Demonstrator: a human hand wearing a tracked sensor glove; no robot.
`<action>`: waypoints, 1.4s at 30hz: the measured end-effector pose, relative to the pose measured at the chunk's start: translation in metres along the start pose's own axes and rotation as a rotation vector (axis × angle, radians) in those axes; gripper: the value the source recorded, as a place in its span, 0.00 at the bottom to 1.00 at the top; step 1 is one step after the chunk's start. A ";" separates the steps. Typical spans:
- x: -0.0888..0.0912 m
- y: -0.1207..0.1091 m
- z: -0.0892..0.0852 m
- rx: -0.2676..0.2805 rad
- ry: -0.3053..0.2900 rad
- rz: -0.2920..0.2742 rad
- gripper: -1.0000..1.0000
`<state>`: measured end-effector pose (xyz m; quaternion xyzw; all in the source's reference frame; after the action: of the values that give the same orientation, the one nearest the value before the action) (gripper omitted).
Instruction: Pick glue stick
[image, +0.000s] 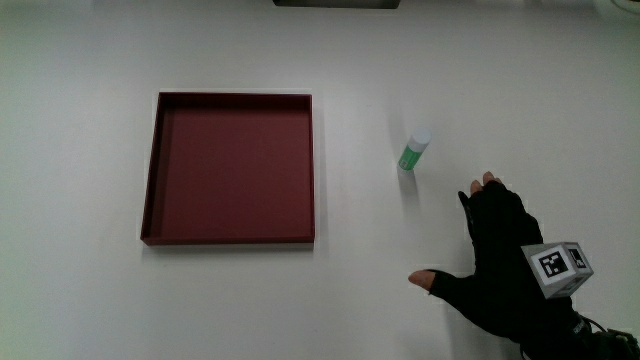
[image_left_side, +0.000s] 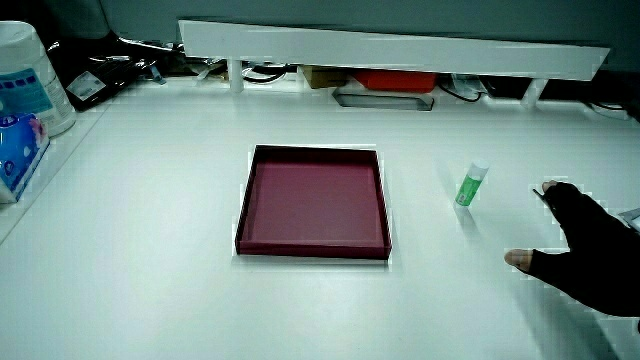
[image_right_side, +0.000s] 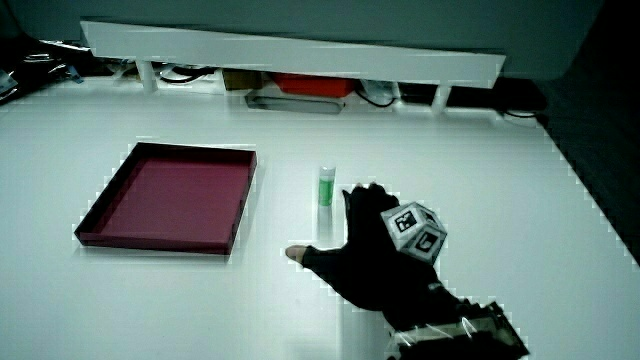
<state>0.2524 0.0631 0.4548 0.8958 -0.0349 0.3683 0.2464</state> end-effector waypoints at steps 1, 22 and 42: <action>0.001 0.002 0.001 -0.008 0.010 -0.007 0.50; 0.048 0.069 -0.003 -0.053 0.375 -0.067 0.50; 0.062 0.112 -0.035 -0.067 0.573 -0.110 0.50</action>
<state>0.2473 -0.0116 0.5642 0.7474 0.0726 0.5908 0.2950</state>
